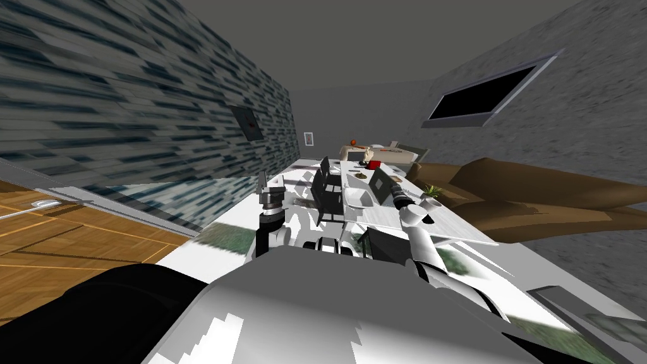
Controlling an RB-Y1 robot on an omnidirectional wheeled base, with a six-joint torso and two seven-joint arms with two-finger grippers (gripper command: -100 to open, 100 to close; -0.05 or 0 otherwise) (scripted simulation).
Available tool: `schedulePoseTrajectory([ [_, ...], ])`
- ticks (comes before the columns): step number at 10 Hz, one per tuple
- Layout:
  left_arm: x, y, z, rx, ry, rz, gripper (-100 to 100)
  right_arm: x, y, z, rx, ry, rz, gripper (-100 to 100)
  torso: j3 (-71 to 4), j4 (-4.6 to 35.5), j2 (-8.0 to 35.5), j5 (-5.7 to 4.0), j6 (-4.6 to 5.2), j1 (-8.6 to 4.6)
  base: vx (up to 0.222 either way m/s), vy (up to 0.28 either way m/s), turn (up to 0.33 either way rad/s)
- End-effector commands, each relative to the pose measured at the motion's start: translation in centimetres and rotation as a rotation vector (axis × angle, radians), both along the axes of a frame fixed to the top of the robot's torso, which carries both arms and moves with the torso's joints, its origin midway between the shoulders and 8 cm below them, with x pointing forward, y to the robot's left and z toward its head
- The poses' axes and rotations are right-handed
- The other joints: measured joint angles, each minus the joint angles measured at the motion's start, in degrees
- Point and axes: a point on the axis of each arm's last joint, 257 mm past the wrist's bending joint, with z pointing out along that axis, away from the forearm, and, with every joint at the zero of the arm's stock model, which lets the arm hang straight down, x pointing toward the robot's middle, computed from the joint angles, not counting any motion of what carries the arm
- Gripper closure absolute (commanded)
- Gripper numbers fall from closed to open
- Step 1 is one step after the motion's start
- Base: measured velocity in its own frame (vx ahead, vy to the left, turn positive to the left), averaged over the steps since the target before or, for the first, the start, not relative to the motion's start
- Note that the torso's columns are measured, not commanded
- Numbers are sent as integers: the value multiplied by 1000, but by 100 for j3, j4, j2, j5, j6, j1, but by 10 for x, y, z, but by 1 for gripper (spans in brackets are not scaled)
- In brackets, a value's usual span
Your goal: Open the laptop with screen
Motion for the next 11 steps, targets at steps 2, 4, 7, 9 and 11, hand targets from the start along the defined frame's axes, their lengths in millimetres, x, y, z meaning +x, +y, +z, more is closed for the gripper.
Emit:
schedulePoseTrajectory([
  [2,0,0,0,0,0,0,0,-1,-13,-3,76,-1,2,100,12,11,16,-8,7,-5,3,-15,17],
  [4,0,0,0,0,0,0,0,-1,-19,-4,116,-3,3,100,5,-5,5,-13,9,-8,0,-20,-4],
  [7,0,0,0,0,0,0,0,-3,-31,-6,189,-6,3,100,-7,-14,-12,-12,6,-3,-6,-17,6],
  [9,0,0,0,0,0,0,0,-3,-38,-6,234,-9,3,100,-7,-9,-12,-12,4,-5,-5,-15,5],
  [11,0,0,0,0,0,0,0,-5,-51,-6,304,-14,-1,100,-3,-4,-6,-4,2,3,-2,-17,9],
])
